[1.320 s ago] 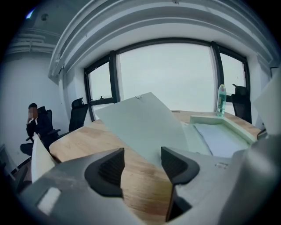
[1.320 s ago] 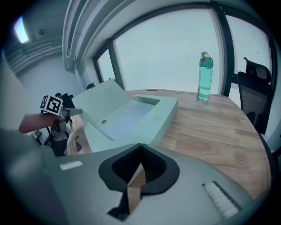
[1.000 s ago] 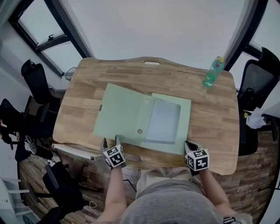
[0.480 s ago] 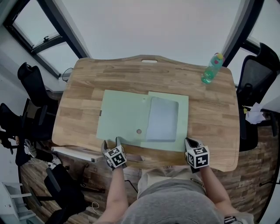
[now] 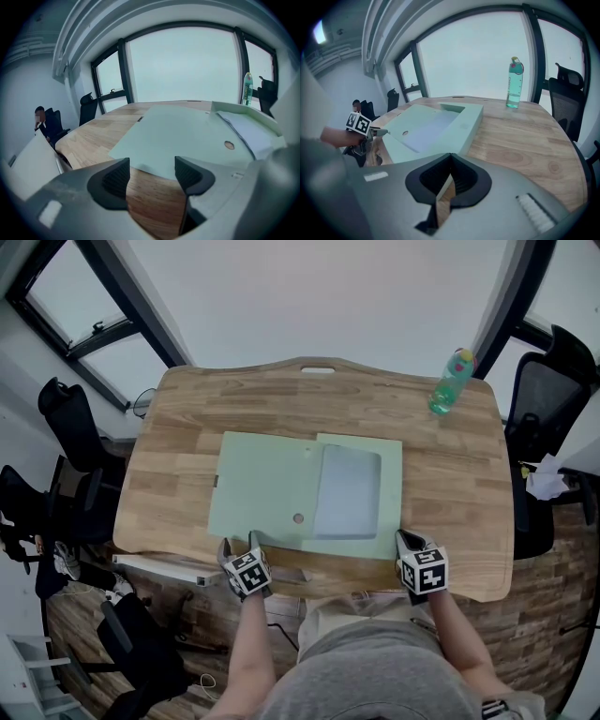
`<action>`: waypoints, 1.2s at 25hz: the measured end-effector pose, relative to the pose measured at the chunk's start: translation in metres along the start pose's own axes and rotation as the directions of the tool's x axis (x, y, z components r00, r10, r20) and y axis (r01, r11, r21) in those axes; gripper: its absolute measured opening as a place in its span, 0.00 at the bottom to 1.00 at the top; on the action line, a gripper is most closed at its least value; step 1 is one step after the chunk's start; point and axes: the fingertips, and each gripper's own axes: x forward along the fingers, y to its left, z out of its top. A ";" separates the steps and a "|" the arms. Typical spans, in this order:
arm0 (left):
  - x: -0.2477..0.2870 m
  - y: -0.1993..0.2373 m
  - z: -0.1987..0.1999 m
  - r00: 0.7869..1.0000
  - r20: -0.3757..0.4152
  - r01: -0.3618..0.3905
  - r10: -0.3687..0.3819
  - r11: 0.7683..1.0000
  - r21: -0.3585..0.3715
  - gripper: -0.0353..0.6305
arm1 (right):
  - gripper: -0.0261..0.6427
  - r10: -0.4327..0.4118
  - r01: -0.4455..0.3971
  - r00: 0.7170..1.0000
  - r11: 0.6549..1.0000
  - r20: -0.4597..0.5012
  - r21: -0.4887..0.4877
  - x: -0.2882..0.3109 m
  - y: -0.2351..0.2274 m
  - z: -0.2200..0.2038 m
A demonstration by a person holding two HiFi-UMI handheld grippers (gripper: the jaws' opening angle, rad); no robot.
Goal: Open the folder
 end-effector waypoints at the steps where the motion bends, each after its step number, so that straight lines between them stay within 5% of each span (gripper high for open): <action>1: 0.000 0.000 0.000 1.000 -0.002 0.000 0.000 1.000 -0.007 0.50 | 0.04 -0.002 0.002 1.000 1.000 0.001 -0.005 0.000 0.000 0.000; 12: -0.046 -0.009 0.040 0.991 0.135 0.019 -0.007 0.996 -0.092 0.50 | 0.04 0.036 -0.034 0.999 0.997 0.021 -0.075 -0.007 0.009 0.003; 22: -0.108 -0.063 0.062 0.966 0.236 0.133 -0.104 0.985 -0.108 0.48 | 0.04 0.155 -0.133 0.973 0.982 0.170 -0.135 -0.046 0.043 0.036; 30: -0.170 -0.127 0.075 0.915 0.312 0.283 -0.257 0.958 -0.041 0.27 | 0.04 0.218 -0.185 0.931 0.973 0.292 -0.134 -0.086 0.065 0.051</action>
